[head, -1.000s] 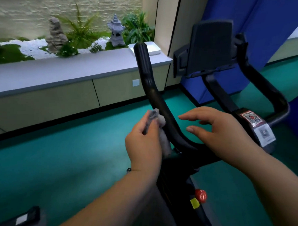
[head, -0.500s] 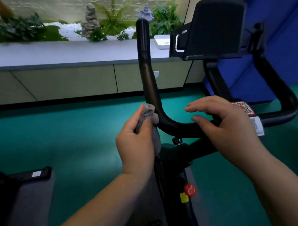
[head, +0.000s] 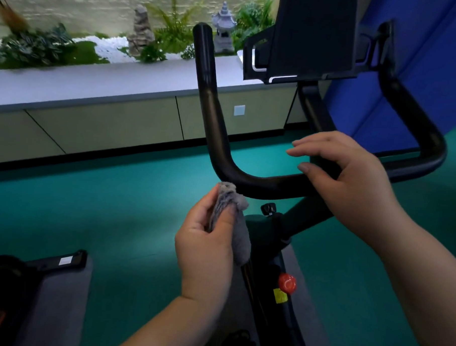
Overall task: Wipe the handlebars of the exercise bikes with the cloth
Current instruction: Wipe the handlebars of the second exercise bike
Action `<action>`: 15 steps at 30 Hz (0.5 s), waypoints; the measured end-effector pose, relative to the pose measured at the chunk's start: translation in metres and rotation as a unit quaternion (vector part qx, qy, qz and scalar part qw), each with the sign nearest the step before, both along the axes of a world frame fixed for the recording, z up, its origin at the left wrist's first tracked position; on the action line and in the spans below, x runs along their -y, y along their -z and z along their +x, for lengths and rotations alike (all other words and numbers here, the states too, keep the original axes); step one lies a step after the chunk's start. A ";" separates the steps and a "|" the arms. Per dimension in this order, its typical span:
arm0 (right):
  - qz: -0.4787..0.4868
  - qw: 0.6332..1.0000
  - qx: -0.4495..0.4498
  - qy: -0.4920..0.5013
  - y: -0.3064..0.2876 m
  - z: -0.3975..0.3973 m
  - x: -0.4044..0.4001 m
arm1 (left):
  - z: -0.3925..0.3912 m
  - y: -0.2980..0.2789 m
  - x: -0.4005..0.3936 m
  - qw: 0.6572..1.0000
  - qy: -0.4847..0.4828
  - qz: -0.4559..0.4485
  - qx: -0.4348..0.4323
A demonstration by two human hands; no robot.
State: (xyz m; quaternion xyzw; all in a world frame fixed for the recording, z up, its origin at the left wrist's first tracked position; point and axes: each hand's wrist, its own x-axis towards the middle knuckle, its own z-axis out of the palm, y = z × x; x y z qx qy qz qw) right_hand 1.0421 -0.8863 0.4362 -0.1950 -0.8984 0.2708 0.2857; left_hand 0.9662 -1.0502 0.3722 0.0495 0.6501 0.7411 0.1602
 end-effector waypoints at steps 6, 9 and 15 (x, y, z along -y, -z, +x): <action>0.006 1.000 -0.012 0.022 0.004 0.020 -0.014 | 0.013 -0.001 -0.018 0.996 0.025 0.025 0.082; 0.013 1.000 0.009 0.015 0.008 0.030 -0.017 | 0.018 0.001 -0.027 0.995 0.022 0.022 0.098; 0.023 0.998 0.053 -0.019 0.015 0.038 -0.018 | 0.043 0.003 -0.057 0.987 0.067 0.009 0.144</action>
